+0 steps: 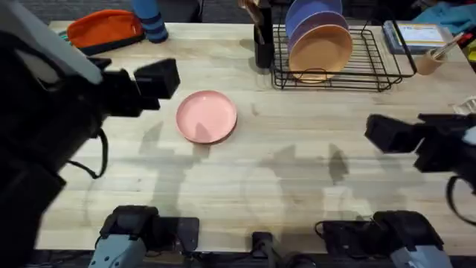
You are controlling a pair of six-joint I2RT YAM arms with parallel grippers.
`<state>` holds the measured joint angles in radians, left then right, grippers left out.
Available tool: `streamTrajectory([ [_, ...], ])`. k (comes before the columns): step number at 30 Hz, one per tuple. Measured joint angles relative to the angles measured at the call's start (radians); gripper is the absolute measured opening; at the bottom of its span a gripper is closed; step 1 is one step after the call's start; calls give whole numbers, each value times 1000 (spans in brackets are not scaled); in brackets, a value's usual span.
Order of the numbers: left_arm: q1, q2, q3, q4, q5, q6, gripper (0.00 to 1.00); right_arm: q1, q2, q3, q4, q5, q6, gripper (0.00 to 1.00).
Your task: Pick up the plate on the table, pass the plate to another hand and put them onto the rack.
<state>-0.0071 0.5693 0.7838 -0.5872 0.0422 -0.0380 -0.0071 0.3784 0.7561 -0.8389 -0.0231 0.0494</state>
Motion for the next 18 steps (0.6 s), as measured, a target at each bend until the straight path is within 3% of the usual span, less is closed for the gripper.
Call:
streamTrajectory([
  [8,0,100,211,-143,4,0,993,0,162,198,-74,0,3,997],
  [12,0,210,338,-258,7,0,993,0,254,312,-118,-19,3,996],
  [18,0,275,355,-267,7,0,994,0,289,340,-119,-42,3,997],
])
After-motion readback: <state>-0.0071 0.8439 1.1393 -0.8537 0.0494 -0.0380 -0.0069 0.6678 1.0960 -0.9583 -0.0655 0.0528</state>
